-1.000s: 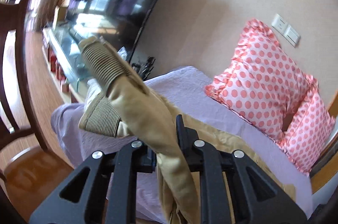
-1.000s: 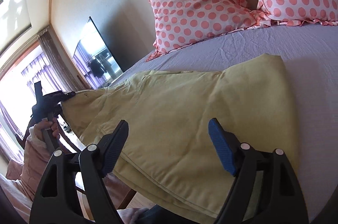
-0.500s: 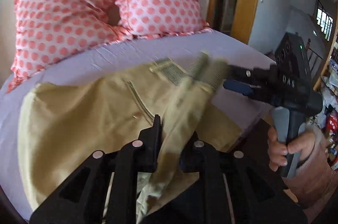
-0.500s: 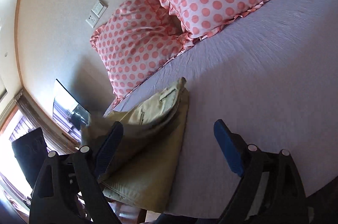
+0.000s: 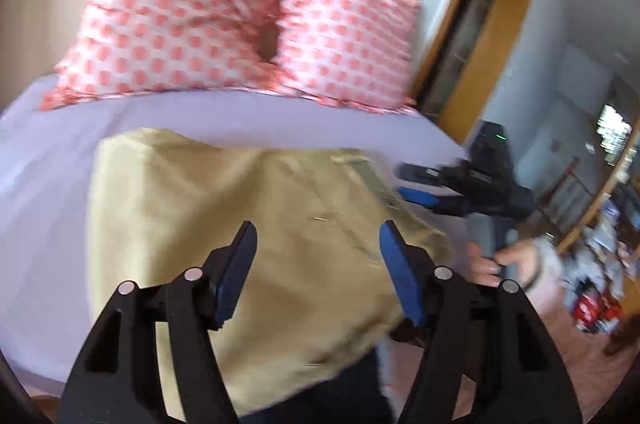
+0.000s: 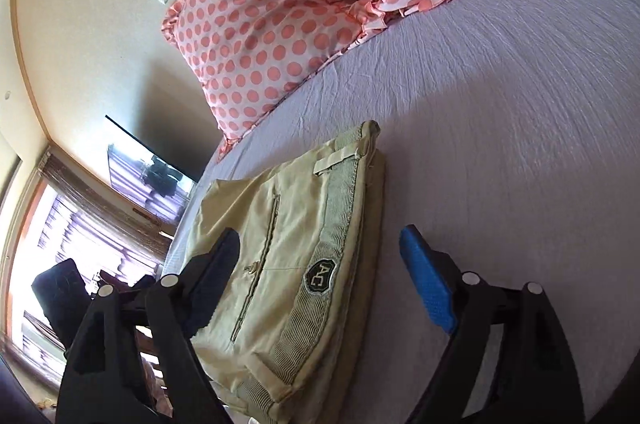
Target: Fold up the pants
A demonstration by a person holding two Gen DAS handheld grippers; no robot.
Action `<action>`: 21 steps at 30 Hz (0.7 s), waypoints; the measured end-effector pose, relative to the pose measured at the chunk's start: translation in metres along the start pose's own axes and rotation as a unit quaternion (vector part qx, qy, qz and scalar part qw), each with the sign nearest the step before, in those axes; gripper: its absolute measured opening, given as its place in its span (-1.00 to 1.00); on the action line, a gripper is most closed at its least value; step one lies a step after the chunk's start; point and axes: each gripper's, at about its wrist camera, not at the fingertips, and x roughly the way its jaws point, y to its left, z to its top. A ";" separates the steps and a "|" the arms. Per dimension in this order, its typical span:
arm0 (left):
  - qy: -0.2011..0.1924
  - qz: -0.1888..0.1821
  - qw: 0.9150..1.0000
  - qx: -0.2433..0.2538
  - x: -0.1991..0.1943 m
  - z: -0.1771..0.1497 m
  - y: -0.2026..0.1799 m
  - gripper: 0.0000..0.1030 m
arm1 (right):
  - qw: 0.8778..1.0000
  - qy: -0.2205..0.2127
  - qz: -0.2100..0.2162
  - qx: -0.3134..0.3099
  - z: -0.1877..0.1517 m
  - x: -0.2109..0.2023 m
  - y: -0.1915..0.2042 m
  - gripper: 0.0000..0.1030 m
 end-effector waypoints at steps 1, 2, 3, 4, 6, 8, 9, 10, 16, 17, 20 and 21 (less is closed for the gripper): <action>0.004 0.040 0.999 -0.014 0.000 0.004 0.021 0.24 | 1.000 0.009 -0.005 -0.002 0.002 0.006 -0.001 0.41; 0.016 0.062 0.997 -0.038 0.004 0.009 0.043 0.21 | 1.000 0.014 -0.017 -0.008 0.003 0.011 0.000 0.30; 0.032 0.065 0.995 -0.063 0.008 0.011 0.064 0.21 | 0.999 0.017 -0.026 -0.014 0.006 0.015 0.002 0.30; 0.047 0.061 0.993 -0.087 0.014 0.012 0.081 0.21 | 0.999 0.021 -0.031 -0.019 0.007 0.019 0.004 0.29; 0.070 0.046 0.989 -0.121 0.024 0.012 0.107 0.21 | 0.999 0.027 -0.029 -0.025 0.009 0.025 0.006 0.26; 0.089 0.025 0.985 -0.146 0.034 0.007 0.121 0.22 | 0.999 0.036 -0.021 -0.029 0.010 0.031 0.007 0.13; 0.097 0.011 0.983 -0.152 0.038 0.006 0.124 0.23 | 0.999 0.044 -0.006 -0.027 0.010 0.031 0.006 0.10; 0.100 0.003 0.983 -0.153 0.041 0.006 0.125 0.33 | 0.998 0.049 0.008 -0.023 0.011 0.031 0.005 0.07; 0.105 -0.049 0.976 -0.182 0.050 0.008 0.136 0.54 | 0.999 0.049 0.005 0.000 0.018 0.030 -0.007 -0.29; 0.106 -0.060 0.973 -0.194 0.053 0.011 0.141 0.52 | 0.999 0.050 0.003 -0.004 0.019 0.033 -0.005 -0.28; 0.111 -0.074 0.967 -0.217 0.062 0.014 0.150 0.03 | 0.998 0.065 0.018 -0.017 0.017 0.038 0.000 -0.41; 0.117 -0.069 0.966 -0.221 0.065 0.014 0.152 -0.21 | 0.996 0.079 0.039 -0.009 0.016 0.042 -0.002 -0.59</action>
